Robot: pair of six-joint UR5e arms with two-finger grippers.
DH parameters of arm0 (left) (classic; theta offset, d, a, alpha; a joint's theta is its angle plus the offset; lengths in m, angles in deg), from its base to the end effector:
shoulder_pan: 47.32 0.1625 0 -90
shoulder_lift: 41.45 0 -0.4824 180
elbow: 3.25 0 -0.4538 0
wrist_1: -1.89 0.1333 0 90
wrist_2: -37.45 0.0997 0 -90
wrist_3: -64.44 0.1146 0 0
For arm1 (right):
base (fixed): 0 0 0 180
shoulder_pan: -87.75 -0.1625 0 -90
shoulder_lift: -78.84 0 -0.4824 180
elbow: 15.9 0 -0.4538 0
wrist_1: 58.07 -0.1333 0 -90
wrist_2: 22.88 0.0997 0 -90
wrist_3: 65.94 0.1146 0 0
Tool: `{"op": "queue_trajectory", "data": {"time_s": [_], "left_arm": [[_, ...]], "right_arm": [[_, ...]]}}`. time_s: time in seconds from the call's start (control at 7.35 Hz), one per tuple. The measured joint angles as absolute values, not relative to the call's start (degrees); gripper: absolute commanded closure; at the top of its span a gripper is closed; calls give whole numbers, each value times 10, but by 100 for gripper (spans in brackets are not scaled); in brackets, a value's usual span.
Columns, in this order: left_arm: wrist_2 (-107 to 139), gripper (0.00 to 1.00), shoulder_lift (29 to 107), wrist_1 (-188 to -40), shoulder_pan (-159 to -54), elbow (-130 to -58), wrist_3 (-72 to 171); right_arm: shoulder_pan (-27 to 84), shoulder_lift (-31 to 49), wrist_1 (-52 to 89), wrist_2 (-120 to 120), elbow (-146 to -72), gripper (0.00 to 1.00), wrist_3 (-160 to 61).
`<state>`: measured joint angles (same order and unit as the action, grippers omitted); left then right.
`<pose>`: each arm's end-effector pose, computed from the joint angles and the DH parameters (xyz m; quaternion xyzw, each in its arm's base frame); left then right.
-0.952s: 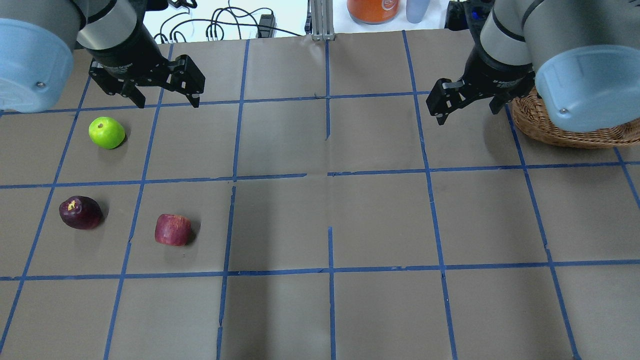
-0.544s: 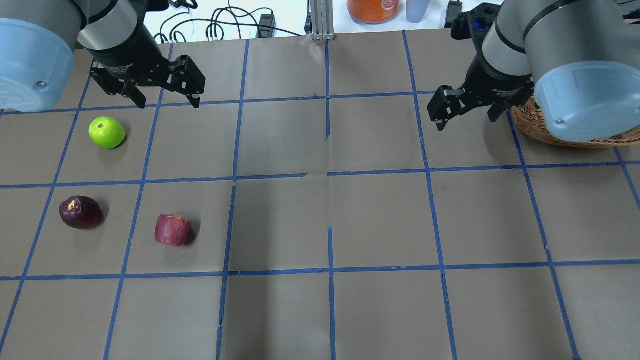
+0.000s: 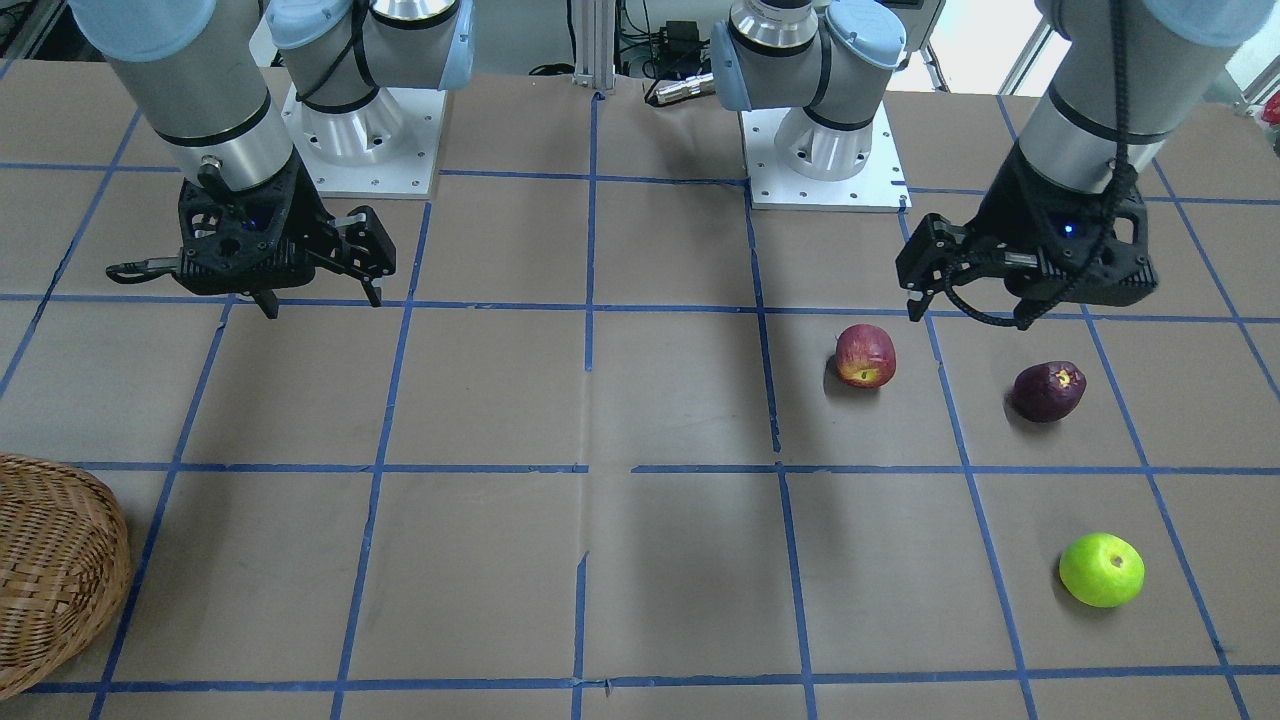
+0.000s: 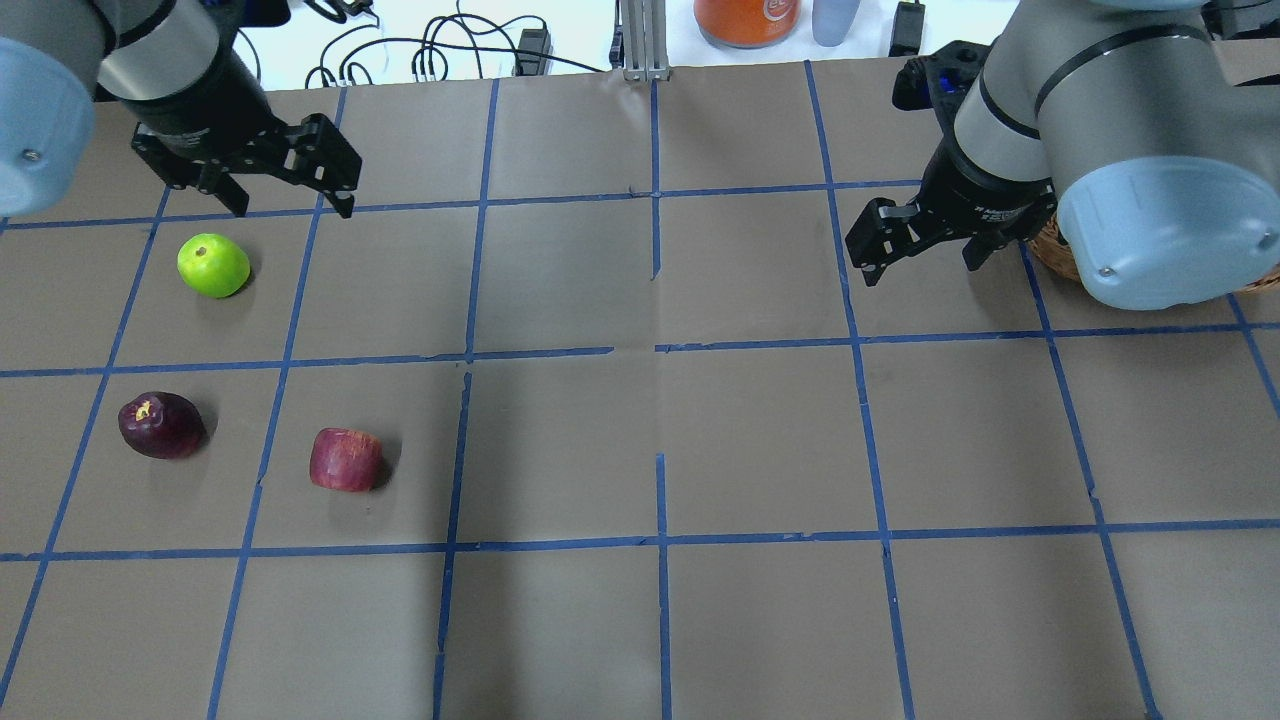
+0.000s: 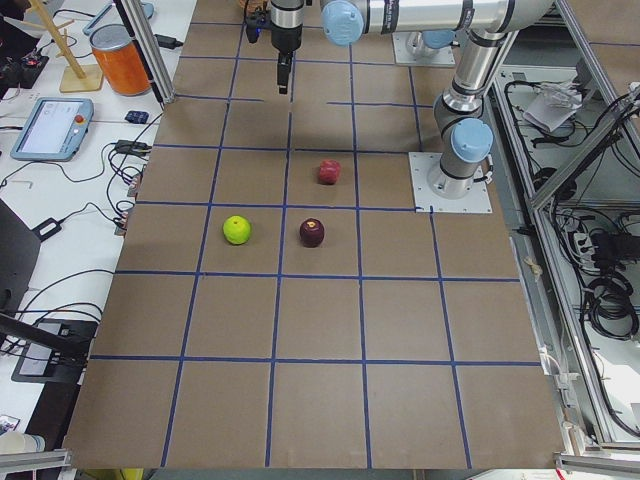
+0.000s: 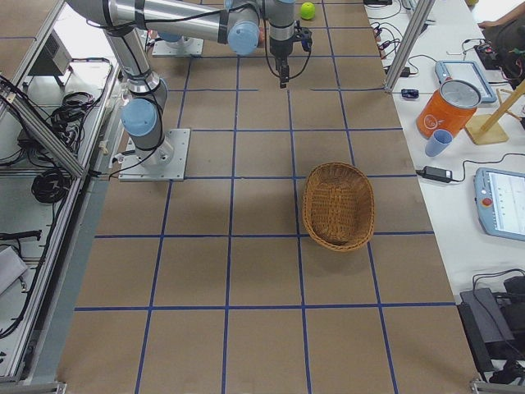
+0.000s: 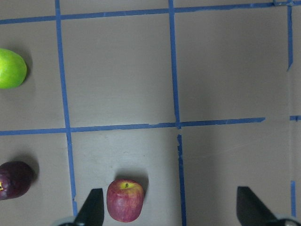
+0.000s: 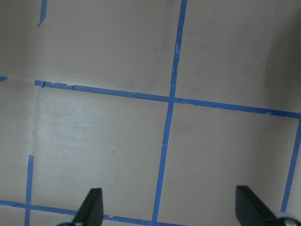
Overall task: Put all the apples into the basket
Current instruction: 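Lower the left gripper onto the red apple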
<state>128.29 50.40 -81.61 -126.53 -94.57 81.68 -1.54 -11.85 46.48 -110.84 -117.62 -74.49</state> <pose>-0.0217 -0.5893 0.5110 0.0560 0.9980 -0.0264 0.0141 0.1306 -0.5478 0.4499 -0.0689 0.9970 -0.0320 0.0153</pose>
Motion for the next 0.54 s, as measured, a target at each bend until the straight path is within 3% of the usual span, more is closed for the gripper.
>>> {"op": "queue_trajectory", "data": {"time_s": [0.54], "left_arm": [[1284,0,511,-804,-1137,-982,984]], "right_arm": [[-15,-100,522,-1109,-1177,0,-748]]}}
